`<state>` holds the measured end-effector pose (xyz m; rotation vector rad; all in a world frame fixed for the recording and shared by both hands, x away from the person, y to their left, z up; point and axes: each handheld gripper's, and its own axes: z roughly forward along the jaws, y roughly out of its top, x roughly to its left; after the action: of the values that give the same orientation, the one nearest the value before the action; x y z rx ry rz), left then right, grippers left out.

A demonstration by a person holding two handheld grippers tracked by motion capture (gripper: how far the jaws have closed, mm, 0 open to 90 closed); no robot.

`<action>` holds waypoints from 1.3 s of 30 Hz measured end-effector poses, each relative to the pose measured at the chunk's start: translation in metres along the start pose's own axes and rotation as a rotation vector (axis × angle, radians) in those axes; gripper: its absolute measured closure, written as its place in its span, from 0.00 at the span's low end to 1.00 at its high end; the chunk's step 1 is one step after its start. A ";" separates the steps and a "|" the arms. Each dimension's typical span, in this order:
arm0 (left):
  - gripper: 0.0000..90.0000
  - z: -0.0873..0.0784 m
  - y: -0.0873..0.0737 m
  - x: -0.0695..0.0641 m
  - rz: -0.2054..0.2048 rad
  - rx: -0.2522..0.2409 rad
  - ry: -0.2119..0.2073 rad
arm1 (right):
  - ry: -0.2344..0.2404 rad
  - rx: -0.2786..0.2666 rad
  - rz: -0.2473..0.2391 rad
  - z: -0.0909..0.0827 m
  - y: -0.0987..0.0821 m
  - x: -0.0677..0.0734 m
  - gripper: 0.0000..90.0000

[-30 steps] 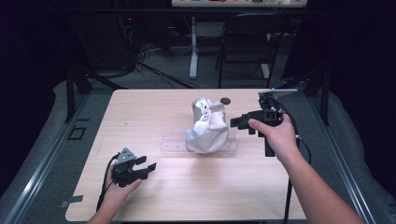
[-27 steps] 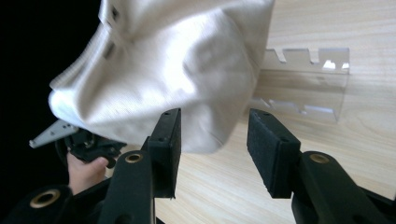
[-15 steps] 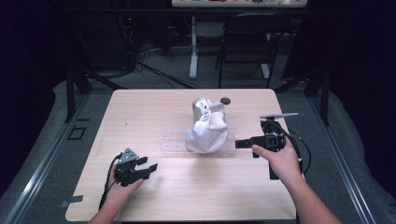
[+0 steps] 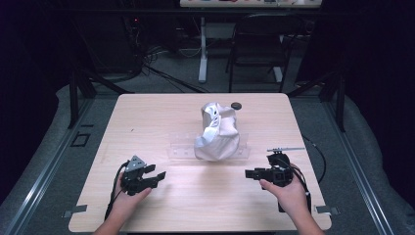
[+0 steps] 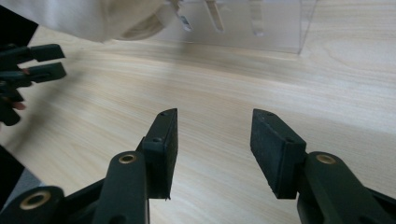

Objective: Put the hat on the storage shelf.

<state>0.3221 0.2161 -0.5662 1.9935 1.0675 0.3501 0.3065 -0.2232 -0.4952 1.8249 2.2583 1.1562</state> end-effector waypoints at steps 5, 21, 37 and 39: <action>0.49 0.001 0.000 0.000 -0.001 0.003 0.008 | -0.044 -0.049 -0.045 0.009 -0.018 -0.007 0.58; 0.48 0.004 -0.001 0.002 0.010 0.008 0.020 | -0.094 -0.119 -0.135 0.029 -0.052 -0.021 0.59; 0.48 0.004 0.000 0.000 0.024 -0.008 0.038 | -0.113 -0.228 -0.127 0.032 -0.070 -0.032 0.59; 0.48 0.004 0.001 -0.002 0.018 -0.013 0.030 | -0.111 -0.231 -0.122 0.032 -0.072 -0.035 0.58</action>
<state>0.3234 0.2124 -0.5675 1.9929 1.0641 0.3971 0.2718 -0.2394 -0.5728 1.6022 2.0475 1.2045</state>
